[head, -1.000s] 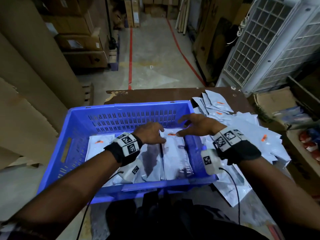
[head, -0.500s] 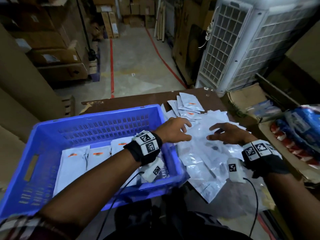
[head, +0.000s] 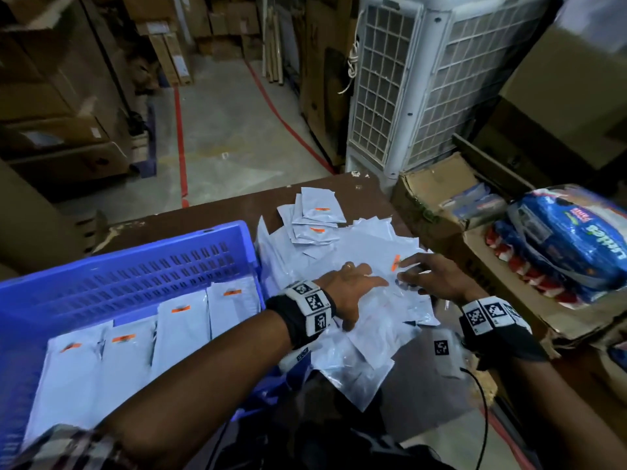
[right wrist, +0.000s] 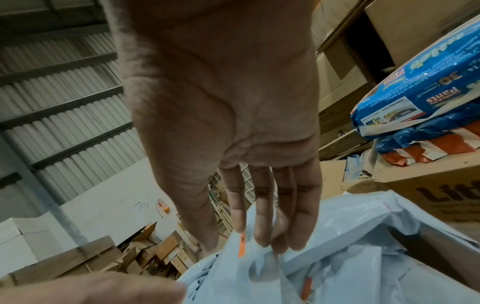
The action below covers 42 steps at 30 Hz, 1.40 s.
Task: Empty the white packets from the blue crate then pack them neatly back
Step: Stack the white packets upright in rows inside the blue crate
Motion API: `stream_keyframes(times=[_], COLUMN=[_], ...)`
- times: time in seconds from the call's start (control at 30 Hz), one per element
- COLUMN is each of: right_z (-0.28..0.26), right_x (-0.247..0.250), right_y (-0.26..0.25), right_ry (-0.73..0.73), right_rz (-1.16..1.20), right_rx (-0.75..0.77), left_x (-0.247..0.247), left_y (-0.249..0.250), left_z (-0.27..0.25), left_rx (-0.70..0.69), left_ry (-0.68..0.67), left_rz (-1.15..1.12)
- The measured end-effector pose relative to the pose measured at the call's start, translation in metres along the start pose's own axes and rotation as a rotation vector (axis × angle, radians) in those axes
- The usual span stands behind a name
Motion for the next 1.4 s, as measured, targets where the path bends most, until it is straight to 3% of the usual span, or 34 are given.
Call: stream_keyframes(times=[0.47,0.67,0.83,1.0,1.17,1.3,1.4], right_z=[0.019,0.012,0.004,-0.007,-0.021,-0.031,-0.032], right_x=[0.003,0.004,0.006,-0.003,-0.022,-0.03,-0.035], right_y=[-0.007,-0.005,-0.007,-0.029,-0.056,-0.069,-0.073], right_ry=[0.101,0.101,0.069,-0.012,-0.199,-0.21,-0.183], right_rz=[0.126,0.149,0.227,0.35,0.246,0.244,0.336], right_rx=[0.063,0.04,-0.002,0.035,0.047,0.11,0.042], left_x=[-0.029,-0.013,0.023,0.072,0.086,0.09,0.087], left_y=[0.035,0.034,0.014,-0.014,-0.048,-0.06,-0.065], left_z=[0.012,0.022,0.029,0.016,0.004,-0.007,-0.013], left_rx=[0.054,0.031,0.007,-0.084,-0.046,0.007,-0.01], left_ry=[-0.071,-0.038,-0.026,0.121,0.336,0.395,0.543], left_rz=[0.379,0.326,0.09,-0.17,-0.376,-0.527,-0.463])
Point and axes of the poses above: each hand's wrist, its own z-axis towards the middle knuckle, its own x-axis out of the back of the hand, y = z × x, the point moved 3 cm from there along z, towards the middle knuckle, and after that the axes turned 7 degrees about y, right-handed, at the moved point
